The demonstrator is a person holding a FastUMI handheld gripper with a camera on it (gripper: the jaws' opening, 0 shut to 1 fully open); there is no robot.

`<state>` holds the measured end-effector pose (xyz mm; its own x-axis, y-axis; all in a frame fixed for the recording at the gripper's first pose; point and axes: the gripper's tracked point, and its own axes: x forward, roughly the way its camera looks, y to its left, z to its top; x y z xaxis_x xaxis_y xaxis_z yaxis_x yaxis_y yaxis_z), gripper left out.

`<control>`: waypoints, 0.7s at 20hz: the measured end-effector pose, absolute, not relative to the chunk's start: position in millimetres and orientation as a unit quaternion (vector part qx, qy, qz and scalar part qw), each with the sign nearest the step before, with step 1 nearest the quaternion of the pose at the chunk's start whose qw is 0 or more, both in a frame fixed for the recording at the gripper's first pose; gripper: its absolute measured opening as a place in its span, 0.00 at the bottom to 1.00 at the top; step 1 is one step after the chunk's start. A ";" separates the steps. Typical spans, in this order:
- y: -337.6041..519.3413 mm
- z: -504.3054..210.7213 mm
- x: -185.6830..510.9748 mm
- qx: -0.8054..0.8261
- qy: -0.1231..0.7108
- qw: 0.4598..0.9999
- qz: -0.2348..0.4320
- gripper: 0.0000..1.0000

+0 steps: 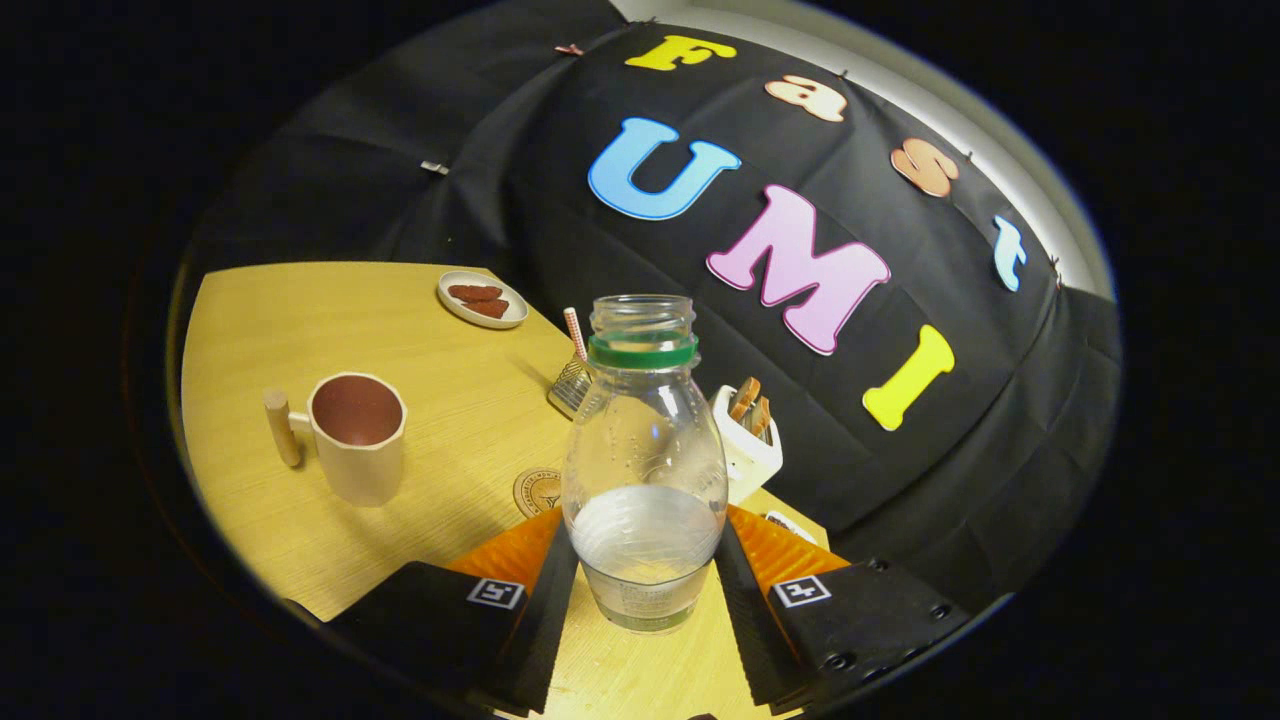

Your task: Take the bottle from table, then pour the juice into the cup, finally place the bottle on the coaster

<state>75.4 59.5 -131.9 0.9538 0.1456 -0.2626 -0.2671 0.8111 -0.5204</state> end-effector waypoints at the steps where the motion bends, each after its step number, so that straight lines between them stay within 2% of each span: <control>1: 64.5 -133.6 74.8 -0.300 0.105 0.942 0.111 0.75; 14: 106.4 -147.5 83.6 -0.476 0.085 0.871 0.086 0.74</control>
<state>83.6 106.4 -147.5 0.9706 0.0698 -0.2304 -0.2316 0.5326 -0.8141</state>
